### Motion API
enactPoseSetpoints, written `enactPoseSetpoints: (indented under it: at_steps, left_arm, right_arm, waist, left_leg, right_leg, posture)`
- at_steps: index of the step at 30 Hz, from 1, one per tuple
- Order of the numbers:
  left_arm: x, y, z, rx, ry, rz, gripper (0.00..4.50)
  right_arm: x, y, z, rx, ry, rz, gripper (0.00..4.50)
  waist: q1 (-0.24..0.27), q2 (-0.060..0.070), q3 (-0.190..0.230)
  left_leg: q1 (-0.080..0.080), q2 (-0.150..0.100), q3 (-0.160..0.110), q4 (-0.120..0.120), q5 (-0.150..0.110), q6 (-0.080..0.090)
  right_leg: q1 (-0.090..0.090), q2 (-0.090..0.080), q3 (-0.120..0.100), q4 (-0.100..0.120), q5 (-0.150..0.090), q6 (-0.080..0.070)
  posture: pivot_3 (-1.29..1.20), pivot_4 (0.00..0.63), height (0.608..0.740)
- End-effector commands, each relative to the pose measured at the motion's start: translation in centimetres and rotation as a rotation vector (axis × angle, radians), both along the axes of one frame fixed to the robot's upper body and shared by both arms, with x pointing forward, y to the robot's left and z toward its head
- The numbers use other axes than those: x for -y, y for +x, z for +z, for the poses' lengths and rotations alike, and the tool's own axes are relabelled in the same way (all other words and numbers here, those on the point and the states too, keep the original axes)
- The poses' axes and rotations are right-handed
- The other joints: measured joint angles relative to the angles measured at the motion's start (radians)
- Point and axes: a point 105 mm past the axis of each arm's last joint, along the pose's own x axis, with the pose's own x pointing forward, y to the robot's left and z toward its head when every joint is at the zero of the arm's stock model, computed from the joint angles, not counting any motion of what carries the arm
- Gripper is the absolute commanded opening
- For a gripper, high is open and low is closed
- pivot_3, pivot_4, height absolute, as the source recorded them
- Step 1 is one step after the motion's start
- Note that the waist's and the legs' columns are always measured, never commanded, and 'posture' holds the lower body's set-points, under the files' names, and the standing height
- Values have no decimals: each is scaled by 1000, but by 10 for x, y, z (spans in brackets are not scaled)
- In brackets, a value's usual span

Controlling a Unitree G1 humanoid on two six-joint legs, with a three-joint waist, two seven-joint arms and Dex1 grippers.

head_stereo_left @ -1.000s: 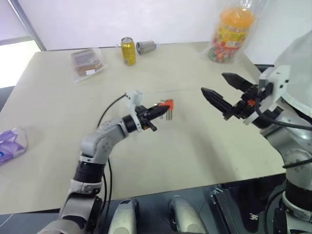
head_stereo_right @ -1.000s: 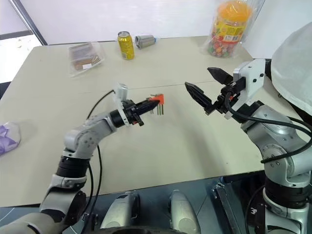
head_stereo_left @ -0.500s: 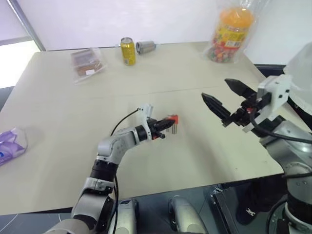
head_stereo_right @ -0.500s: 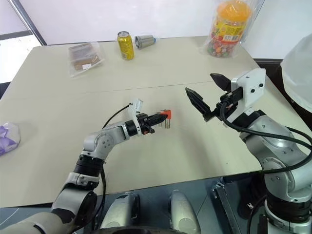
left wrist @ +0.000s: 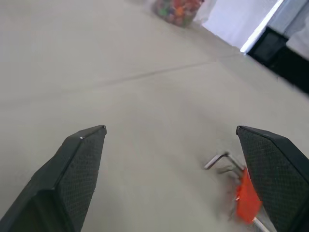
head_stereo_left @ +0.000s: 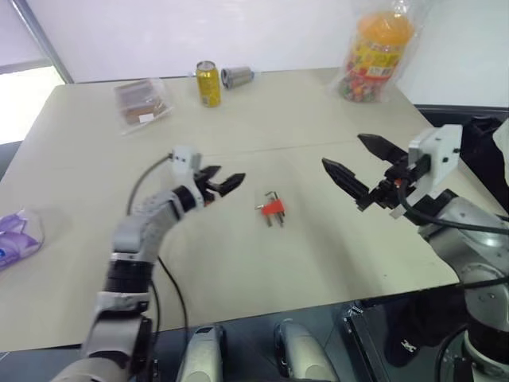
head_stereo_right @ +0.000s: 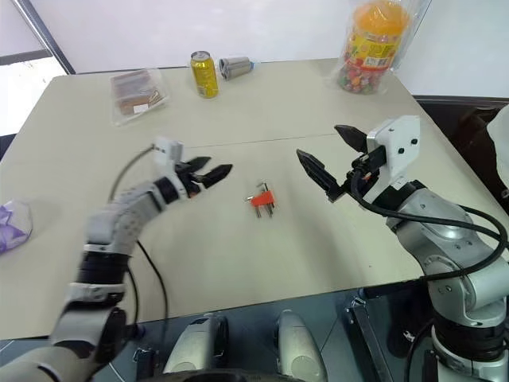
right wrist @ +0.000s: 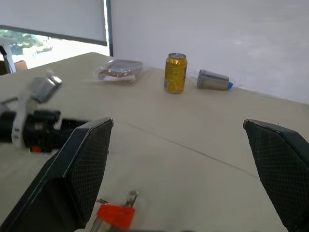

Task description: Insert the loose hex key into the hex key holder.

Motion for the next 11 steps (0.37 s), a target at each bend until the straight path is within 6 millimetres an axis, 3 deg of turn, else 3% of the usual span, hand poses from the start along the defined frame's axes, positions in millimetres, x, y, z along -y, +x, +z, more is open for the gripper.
enactPoseSetpoints:
  at_steps: [1,5,11]
  left_arm:
    - [15,-29,21,80,20,-174,4466]
    - [15,-55,28,83,89,-296,4466]
    - [7,-79,31,45,149,-403,4466]
  right_arm:
    - [1,-3,-6,-30,-92,59,4500]
    - [11,-9,-32,-160,-279,140,4500]
    - [26,-10,-41,-237,-442,213,4500]
  waist:
    - [5,0,0]
    - [22,0,0]
    - [22,0,0]
  left_leg:
    - [0,0,0,0,0,0]
    - [0,0,1,1,0,0]
    - [1,0,1,2,0,0]
  right_leg:
    - [0,0,0,0,0,0]
    - [1,-1,0,-3,-1,-3]
    - [2,-1,0,-3,-2,-4]
  posture:
    - [0,150,740]
    - [0,150,740]
    - [0,150,740]
